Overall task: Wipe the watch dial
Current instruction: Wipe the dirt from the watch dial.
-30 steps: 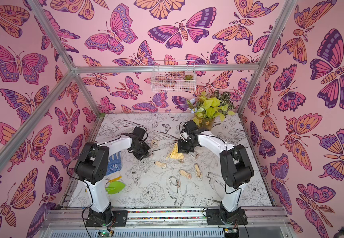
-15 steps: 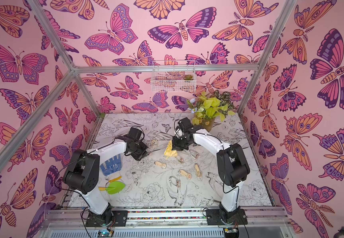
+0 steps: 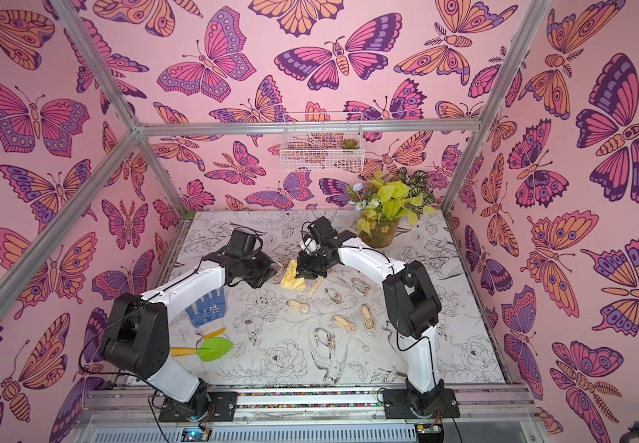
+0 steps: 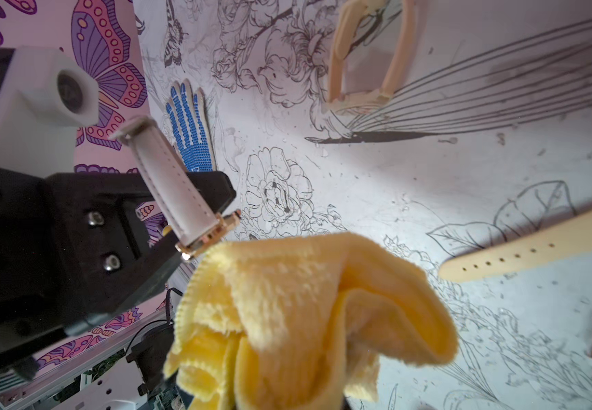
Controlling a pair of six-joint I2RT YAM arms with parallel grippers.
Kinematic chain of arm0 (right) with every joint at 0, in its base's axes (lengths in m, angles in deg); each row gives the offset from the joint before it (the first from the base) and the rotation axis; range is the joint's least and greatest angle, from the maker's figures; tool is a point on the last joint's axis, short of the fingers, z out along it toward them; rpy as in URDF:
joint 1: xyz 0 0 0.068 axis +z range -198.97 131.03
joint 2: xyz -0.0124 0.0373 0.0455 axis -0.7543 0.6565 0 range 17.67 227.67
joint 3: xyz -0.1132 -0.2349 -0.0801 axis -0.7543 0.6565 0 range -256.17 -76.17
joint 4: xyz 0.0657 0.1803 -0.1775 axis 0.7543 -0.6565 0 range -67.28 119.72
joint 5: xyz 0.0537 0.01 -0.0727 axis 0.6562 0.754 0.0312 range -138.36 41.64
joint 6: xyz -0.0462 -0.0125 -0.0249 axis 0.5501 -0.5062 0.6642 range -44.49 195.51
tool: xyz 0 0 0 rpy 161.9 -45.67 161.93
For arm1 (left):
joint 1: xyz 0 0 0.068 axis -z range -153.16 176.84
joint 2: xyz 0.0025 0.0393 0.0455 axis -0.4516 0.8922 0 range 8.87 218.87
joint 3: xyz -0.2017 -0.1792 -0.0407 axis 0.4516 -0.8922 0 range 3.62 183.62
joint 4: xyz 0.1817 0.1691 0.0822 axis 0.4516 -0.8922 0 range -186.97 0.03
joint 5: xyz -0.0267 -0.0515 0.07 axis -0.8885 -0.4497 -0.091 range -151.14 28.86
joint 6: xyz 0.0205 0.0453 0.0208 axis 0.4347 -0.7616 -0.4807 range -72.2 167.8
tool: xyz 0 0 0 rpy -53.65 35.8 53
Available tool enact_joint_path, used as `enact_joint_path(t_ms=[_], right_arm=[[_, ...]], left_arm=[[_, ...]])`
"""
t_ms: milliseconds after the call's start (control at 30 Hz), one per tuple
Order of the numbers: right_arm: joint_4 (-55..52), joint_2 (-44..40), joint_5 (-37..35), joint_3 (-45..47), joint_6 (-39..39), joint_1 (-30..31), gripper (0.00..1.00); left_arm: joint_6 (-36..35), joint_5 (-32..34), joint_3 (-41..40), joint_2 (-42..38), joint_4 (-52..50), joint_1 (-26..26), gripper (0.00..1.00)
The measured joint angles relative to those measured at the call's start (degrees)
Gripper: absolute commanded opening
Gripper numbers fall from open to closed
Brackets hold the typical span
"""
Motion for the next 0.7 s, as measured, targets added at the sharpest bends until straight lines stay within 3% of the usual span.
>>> enact_joint_path(t_ms=[700], right_arm=[[-2.7, 10.5, 3.5, -14.9, -5.2, 2.4, 0.0]], left_arm=[[-0.2, -0.6, -12.6, -6.5, 11.5, -0.8, 0.0]])
